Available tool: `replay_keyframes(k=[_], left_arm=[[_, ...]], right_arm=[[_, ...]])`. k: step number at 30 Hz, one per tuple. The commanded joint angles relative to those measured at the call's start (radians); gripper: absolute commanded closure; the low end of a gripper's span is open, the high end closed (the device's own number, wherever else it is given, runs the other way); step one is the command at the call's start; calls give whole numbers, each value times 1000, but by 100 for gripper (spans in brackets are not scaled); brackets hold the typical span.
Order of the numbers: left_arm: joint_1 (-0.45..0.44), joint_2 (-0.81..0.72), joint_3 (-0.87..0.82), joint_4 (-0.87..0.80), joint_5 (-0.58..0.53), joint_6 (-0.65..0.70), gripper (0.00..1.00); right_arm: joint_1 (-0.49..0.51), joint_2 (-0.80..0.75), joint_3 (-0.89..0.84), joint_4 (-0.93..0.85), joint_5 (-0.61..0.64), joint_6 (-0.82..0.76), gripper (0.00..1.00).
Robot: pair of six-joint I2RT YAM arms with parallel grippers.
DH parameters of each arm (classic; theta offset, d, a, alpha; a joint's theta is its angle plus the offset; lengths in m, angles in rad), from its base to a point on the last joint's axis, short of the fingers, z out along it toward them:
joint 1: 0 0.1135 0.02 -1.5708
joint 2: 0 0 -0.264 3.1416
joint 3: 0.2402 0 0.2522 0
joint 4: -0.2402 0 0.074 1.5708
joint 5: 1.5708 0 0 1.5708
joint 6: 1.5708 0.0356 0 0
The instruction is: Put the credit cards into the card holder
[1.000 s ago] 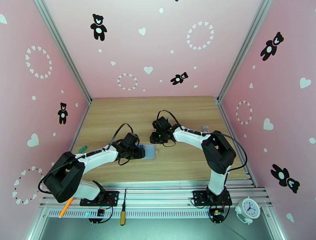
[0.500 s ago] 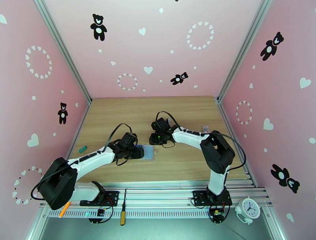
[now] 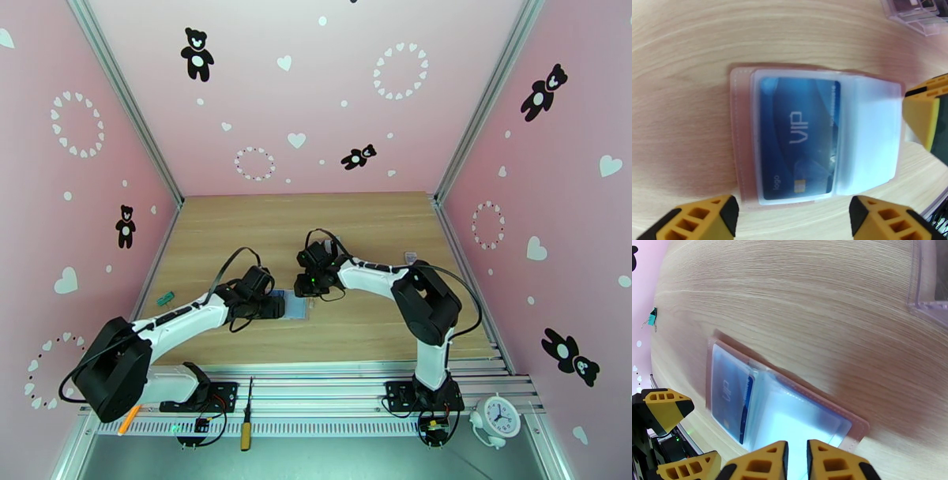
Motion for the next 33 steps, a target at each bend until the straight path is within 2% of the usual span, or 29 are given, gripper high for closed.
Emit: replay_keyframes(k=[1, 18, 33], left_arm=[[2, 23, -23, 55, 23, 6, 19], [2, 70, -45, 112, 49, -16, 18], [2, 85, -52, 167, 110, -17, 12]], right_arm=[[3, 32, 1, 1, 1, 6, 80], [0, 66, 17, -10, 16, 3, 81], [13, 96, 30, 11, -20, 23, 82]])
